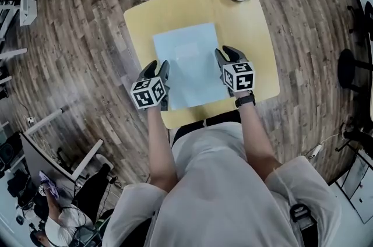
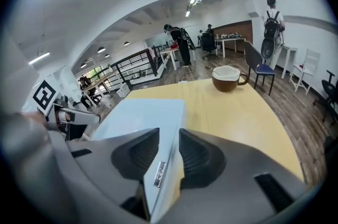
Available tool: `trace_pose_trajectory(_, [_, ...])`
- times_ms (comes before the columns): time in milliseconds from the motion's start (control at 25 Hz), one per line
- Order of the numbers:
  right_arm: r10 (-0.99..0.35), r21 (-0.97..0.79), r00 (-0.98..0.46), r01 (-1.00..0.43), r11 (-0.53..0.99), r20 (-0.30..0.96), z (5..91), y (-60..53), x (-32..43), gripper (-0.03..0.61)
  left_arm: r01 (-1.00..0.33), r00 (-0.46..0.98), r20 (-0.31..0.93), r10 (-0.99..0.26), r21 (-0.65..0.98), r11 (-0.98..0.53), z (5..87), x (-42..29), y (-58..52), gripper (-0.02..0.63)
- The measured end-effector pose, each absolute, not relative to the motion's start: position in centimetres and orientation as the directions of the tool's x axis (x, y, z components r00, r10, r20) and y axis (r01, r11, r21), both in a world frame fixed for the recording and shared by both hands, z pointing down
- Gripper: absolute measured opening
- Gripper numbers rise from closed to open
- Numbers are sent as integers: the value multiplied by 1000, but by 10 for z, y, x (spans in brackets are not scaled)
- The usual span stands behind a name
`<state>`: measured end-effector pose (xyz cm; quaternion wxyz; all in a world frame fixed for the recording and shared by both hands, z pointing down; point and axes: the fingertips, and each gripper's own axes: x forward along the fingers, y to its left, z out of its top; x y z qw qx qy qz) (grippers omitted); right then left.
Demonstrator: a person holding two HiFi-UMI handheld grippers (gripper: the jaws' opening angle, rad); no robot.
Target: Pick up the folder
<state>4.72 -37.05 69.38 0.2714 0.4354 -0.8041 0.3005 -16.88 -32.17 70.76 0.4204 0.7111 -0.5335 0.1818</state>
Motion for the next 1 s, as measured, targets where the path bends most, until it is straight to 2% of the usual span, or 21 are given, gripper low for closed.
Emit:
trace_pose_trajectory(80, [-523, -303, -504, -854, 424, 687, 699, -371, 45, 130, -902, 387, 710, -589, 424, -81, 714, -166, -321, 242])
trace_pose_trajectory(200, [-481, -408, -564, -823, 396, 671, 710, -369, 37, 232, -894, 407, 715, -568, 440, -86, 721, -164, -322, 300])
trace_pose_trajectory(440, [-426, -521, -607, -795, 312, 671, 736, -361, 31, 282, -850, 468, 724, -507, 525, -35, 739, -157, -317, 400])
trace_pose_trajectory(560, [-416, -577, -633, -771, 267, 653, 742, -360, 31, 293, -831, 494, 728, -476, 556, -12, 747, -153, -313, 422])
trace_pose_trajectory(800, [-384, -686, -689, -707, 173, 614, 753, -358, 32, 307, -762, 555, 687, -469, 646, 45, 754, -137, -314, 423])
trace_pose_trajectory(1000, [-379, -701, -700, -694, 164, 605, 756, -357, 31, 307, -766, 555, 711, -433, 639, 67, 759, -137, -313, 423])
